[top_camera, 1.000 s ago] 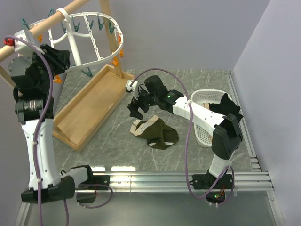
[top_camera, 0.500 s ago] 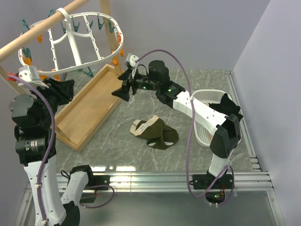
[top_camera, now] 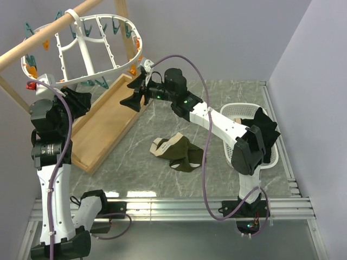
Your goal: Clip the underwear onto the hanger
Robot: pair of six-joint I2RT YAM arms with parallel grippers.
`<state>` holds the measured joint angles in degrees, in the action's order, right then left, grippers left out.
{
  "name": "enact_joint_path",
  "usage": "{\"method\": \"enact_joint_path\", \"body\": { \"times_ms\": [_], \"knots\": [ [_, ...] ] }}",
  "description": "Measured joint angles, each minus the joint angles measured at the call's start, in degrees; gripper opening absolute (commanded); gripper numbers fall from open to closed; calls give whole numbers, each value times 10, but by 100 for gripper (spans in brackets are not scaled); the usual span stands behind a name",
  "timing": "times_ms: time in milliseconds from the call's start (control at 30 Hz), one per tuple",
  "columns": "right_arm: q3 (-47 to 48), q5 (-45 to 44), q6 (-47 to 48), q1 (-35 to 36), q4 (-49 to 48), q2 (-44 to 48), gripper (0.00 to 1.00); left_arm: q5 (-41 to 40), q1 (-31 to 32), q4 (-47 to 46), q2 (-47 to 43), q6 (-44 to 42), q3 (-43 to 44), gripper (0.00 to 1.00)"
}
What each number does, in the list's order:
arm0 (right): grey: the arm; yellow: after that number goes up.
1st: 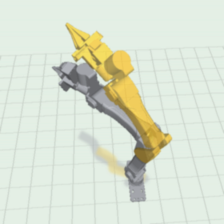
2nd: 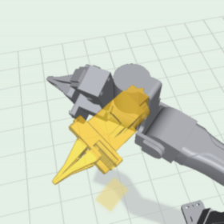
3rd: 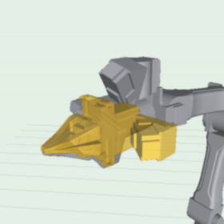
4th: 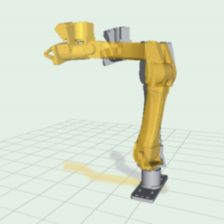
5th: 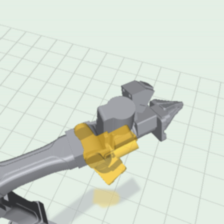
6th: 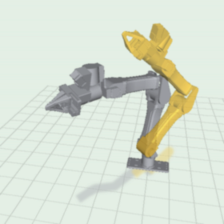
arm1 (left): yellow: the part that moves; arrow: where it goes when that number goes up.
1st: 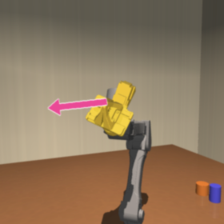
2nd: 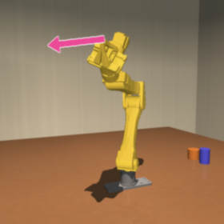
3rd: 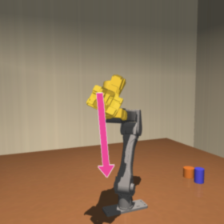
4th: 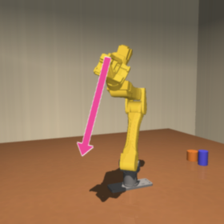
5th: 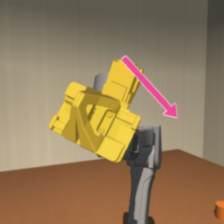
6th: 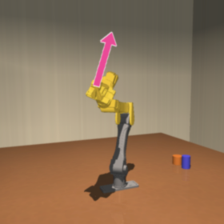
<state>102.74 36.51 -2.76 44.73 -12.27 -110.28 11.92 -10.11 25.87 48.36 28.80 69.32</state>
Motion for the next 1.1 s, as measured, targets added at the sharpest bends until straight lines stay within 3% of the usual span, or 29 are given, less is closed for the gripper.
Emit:
{"method": "enact_joint_path", "body": {
  "times_ms": [500, 1100],
  "knots": [
    [0, 5, -5, 0, -19, 0, 94, -26, 0, -106, 21, 21, -6, 32],
    [40, 6, -5, 44, -86, -44, 94, -32, 0, -119, 40, 24, -6, 20]
  ]
}}
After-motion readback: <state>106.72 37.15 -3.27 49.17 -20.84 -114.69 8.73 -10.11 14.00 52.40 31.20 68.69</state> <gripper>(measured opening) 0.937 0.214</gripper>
